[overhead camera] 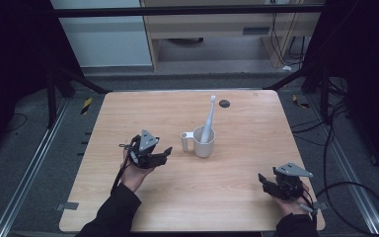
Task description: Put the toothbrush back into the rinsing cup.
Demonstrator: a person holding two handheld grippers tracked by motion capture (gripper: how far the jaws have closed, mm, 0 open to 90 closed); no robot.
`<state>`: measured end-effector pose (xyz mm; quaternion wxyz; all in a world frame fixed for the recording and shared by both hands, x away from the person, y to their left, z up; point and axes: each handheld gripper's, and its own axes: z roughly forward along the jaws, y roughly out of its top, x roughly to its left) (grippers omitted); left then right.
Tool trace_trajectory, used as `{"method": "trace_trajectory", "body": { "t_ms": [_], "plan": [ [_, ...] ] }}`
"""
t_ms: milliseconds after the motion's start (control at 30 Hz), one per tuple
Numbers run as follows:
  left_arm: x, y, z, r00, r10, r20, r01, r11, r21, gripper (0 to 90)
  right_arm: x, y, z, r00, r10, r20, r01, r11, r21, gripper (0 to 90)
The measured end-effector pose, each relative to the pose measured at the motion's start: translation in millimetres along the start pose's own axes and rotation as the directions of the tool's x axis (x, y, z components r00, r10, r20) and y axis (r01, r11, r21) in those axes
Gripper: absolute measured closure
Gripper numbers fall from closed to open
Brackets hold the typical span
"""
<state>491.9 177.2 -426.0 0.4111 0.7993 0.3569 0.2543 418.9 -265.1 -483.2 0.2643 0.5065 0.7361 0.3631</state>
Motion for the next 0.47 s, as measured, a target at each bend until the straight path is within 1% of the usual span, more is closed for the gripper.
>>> {"method": "trace_trajectory", "body": {
  "t_ms": [67, 267, 367, 467],
  "plan": [
    [4.6, -7.5, -6.5, 0.9999, -0.004, -0.014, 0.004, 1.0, 0.008, 37.0, -0.3, -0.2, 0.1, 1.0, -0.002, 0.003, 0.002, 1.0, -0.001, 36.9],
    [19.5, -26.3, -23.8, 0.9979, -0.046, -0.047, 0.047, 0.9987, 0.019, 35.8, -0.9, -0.7, 0.3, 1.0, 0.004, 0.005, -0.004, 1.0, 0.002, 35.3],
    [25.3, -37.3, -31.6, 0.9961, -0.055, -0.068, 0.058, 0.9979, 0.029, 35.0, -1.1, -0.9, -0.2, 0.9999, 0.011, 0.007, -0.011, 1.0, 0.002, 34.6],
    [31.2, -49.5, -38.4, 0.993, -0.07, -0.095, 0.074, 0.9963, 0.042, 34.4, -2.1, -1.3, 0.5, 0.9999, 0.007, 0.011, -0.007, 1.0, 0.001, 34.1]
  ]
}}
